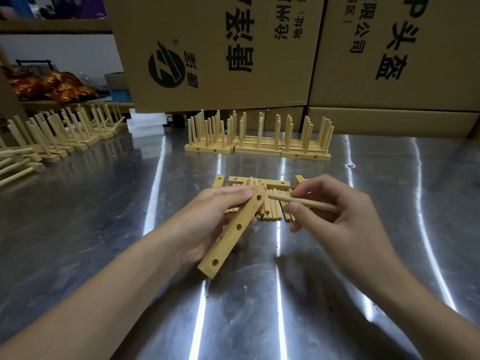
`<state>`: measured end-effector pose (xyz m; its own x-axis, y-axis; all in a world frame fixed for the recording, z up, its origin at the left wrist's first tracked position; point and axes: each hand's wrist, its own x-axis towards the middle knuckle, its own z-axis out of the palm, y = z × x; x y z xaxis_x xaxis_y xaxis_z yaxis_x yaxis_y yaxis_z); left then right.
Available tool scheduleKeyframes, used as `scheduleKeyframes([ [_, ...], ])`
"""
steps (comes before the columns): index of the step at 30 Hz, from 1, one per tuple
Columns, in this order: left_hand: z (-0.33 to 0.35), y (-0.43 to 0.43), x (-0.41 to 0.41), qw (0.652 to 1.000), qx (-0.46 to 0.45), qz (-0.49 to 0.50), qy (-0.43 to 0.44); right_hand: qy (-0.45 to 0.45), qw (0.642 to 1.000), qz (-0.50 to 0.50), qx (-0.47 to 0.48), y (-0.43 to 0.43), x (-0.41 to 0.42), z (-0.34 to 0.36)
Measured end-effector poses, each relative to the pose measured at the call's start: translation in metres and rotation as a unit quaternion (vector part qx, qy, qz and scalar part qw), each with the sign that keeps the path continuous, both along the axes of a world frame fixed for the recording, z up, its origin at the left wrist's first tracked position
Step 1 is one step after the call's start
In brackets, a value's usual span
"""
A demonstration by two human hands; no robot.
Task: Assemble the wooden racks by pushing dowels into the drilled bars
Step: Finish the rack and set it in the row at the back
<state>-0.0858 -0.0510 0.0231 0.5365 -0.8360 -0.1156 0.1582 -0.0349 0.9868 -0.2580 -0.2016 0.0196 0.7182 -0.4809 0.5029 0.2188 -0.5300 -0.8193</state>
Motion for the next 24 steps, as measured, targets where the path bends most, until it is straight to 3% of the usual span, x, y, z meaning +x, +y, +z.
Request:
scheduleKeyframes([
  [9,0.004,0.004,-0.001,0.999,-0.009,-0.043,0.026,0.014,0.987,-0.033,-0.155,0.009,-0.001,-0.005],
  [24,0.008,0.009,0.005,0.997,-0.020,-0.072,-0.025,-0.009,0.979,-0.042,-0.198,0.011,-0.002,-0.003],
])
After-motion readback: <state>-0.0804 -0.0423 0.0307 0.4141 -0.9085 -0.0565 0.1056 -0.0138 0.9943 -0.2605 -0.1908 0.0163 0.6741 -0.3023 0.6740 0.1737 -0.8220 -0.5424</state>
